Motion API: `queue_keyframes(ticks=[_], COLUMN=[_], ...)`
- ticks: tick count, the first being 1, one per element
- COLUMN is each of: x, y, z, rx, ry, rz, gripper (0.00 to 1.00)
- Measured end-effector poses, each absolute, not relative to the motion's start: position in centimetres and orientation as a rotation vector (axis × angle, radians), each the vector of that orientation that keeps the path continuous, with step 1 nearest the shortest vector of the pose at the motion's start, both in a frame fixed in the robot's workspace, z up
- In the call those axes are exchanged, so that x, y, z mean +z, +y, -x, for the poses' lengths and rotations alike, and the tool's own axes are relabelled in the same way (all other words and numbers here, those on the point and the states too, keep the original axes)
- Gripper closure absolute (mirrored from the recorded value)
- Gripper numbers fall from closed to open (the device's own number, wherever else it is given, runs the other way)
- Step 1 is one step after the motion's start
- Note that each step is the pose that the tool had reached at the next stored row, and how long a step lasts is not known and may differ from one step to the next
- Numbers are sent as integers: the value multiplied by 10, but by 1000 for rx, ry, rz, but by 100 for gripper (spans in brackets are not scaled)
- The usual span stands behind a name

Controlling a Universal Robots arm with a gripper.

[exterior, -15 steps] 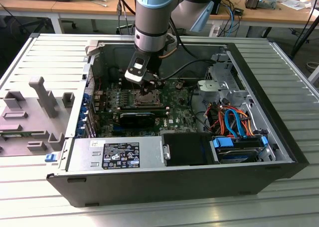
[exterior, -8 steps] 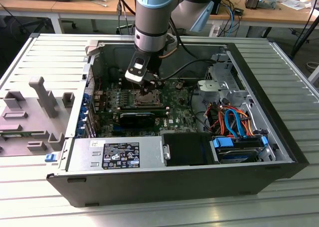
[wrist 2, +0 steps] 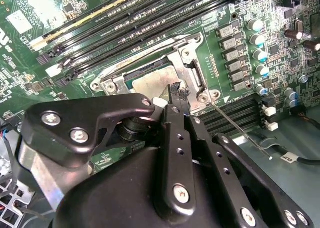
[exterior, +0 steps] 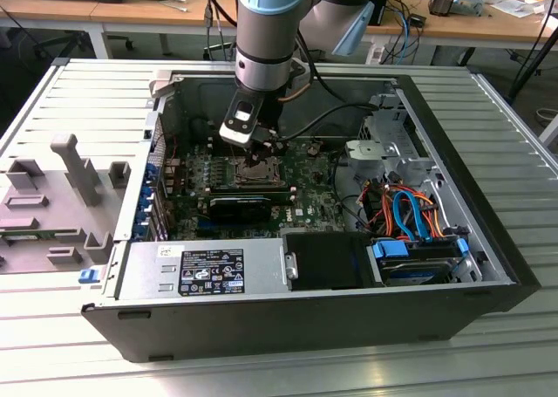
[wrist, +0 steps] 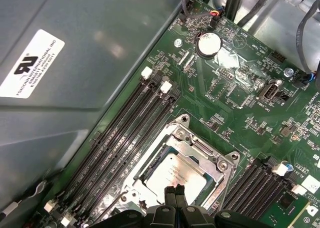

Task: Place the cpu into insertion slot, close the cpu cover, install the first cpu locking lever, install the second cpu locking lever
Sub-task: 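Install the first cpu locking lever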

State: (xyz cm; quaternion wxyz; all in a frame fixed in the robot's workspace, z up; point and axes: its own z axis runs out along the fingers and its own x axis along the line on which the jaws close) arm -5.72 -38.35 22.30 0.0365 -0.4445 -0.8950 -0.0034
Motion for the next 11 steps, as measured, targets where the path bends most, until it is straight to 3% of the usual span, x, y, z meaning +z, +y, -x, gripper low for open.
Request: queue_keyframes(ticks=[11], x=[223], y=[-383], z=[57], rx=[-14], ry=[-2772], rz=[1312], gripper=[89])
